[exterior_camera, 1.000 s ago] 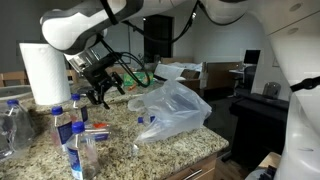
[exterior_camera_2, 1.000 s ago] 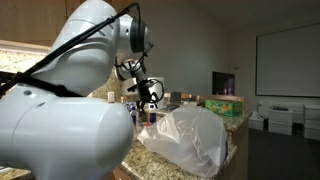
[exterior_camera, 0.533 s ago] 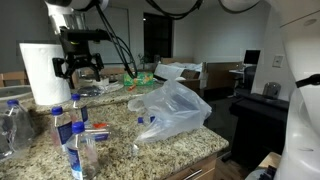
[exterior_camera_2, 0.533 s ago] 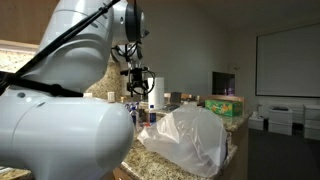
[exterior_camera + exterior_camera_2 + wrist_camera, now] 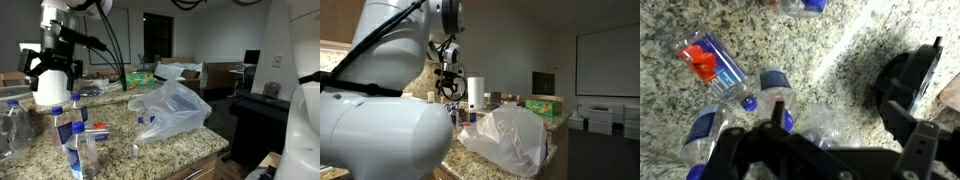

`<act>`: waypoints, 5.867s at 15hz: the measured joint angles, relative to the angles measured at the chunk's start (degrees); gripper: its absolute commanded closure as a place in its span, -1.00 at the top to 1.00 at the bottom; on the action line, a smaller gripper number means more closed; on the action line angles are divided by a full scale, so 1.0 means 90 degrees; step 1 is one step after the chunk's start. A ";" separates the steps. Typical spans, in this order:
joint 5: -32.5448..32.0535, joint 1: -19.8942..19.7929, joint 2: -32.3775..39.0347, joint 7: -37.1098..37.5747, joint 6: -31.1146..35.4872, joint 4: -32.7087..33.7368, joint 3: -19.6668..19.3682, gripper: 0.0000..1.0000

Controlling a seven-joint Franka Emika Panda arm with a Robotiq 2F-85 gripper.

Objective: Put the water bottles inside the plastic bag

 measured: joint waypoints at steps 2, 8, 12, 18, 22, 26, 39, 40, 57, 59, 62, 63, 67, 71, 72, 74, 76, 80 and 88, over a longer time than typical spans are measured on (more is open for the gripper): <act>0.0090 -0.0018 -0.0059 -0.0209 0.0067 -0.0403 0.0025 1.00; 0.0066 -0.0013 -0.0447 -0.0224 0.0048 -0.1167 0.0097 1.00; 0.0084 -0.0010 -0.0834 -0.0221 0.0042 -0.1662 0.0171 1.00; 0.0358 0.0019 -0.0937 -0.0172 0.0197 -0.2359 0.0367 1.00; 0.0274 0.0075 -0.0936 0.0041 0.0573 -0.2600 0.0384 1.00; -0.0090 0.0076 -0.0937 0.0345 0.0710 -0.2616 0.0377 0.80; -0.0709 0.0083 -0.0928 0.0766 0.1195 -0.2625 0.0345 -0.80; -0.0751 0.0083 -0.0928 0.0776 0.1199 -0.2625 0.0336 -0.80; -0.3803 0.0478 -0.0640 0.0812 -0.1515 -0.1624 0.0248 -0.80; -0.4051 0.0522 -0.0558 0.0682 -0.1858 -0.1562 0.0251 -0.80; -0.4405 0.0527 -0.0473 0.0483 -0.2161 -0.1554 0.0229 -0.80; -0.4517 0.0526 -0.0446 0.0451 -0.2224 -0.1553 0.0211 -0.80; -0.4972 0.0525 -0.0314 0.0318 -0.2607 -0.1553 0.0165 -0.80; -0.5542 0.0585 -0.0103 0.0137 -0.3235 -0.1554 0.0181 -0.80; -0.5621 0.0594 -0.0025 0.0083 -0.3402 -0.1556 0.0190 -0.80; -0.5771 0.0612 0.0164 0.0006 -0.3695 -0.1568 0.0197 -0.80; -0.5934 0.0632 0.0391 -0.0015 -0.3955 -0.1608 0.0196 -0.80; -0.6239 0.0647 0.0887 -0.0016 -0.4314 -0.1706 0.0167 -0.80; -0.6437 0.0620 0.1476 -0.0016 -0.4907 -0.1802 -0.0146 0.31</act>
